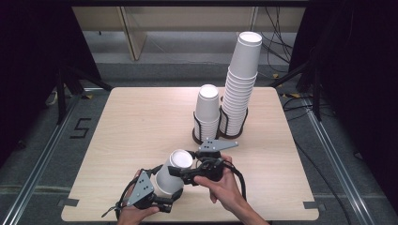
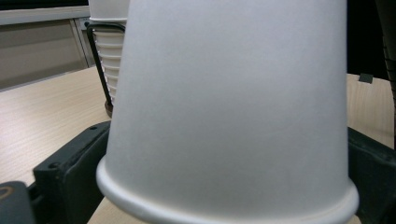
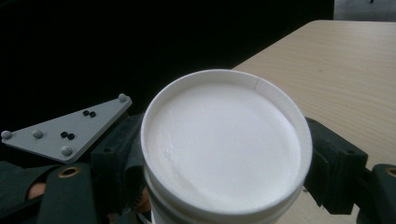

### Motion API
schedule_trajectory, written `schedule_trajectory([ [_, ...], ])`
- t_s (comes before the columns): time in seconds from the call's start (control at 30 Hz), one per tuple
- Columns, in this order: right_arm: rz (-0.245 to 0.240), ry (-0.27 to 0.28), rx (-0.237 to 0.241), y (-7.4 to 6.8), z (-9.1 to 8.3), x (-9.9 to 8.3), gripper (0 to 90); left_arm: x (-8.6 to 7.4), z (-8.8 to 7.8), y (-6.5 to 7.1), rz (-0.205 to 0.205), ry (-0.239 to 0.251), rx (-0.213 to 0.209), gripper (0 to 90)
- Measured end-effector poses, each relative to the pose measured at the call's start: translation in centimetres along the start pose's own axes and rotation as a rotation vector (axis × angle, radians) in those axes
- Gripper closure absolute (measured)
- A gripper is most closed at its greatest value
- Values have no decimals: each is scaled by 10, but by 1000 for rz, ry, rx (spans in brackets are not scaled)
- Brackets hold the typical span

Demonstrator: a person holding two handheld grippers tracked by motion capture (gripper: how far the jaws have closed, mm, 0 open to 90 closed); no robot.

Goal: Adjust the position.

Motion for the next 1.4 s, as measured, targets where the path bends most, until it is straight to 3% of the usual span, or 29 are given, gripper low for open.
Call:
schedule_trajectory([
  [0.1, 18, -7, 9, 2, 0, 0, 242, 0, 0, -1, 13, 1, -7, 36],
  [0.13, 21, -9, 8, 3, 0, -1, 240, -1, -2, -2, 40, -30, -3, 43],
  [0.2, 36, -27, 8, 5, -1, -2, 236, -1, -2, -2, 49, -55, -3, 58],
  [0.27, 38, -32, 12, 6, -1, -3, 232, -1, -2, -2, 70, -70, -2, 67],
  [0.3, 16, -35, 11, 8, -1, -2, 231, -1, -2, -1, 66, -73, -7, 72],
  [0.4, 27, -51, 19, 9, -1, -2, 224, -1, -2, -2, 82, -87, -10, 76],
  [0.53, -41, -105, -10, 14, -4, -2, 185, -2, -2, -1, 100, -130, -25, 80],
  [0.6, -80, -141, -38, 15, -6, -1, 156, -3, -2, -1, 120, -163, -34, 83],
  [0.67, -111, -168, -36, 16, -9, -1, 161, -4, -2, 1, 148, -185, -31, 87],
  [0.9, -208, -268, -56, 18, -14, -4, 159, -4, -1, 6, 204, -214, -56, 90],
  [1.1, -213, -318, -41, 19, -15, -7, 165, -5, -2, 4, 218, -214, -59, 89],
  [1.4, -203, -325, -18, 20, -16, -8, 200, -4, -2, 6, 235, -213, -77, 88],
])
Point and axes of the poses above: each handheld gripper's, and its own axes: z roughly forward along the jaws, x roughly out of its top, y roughly to its right, the point moved 4 cm from there along z, roughly forward along the jaws, and after that the axes turned 10 degrees about z, right-handed, at the moved point
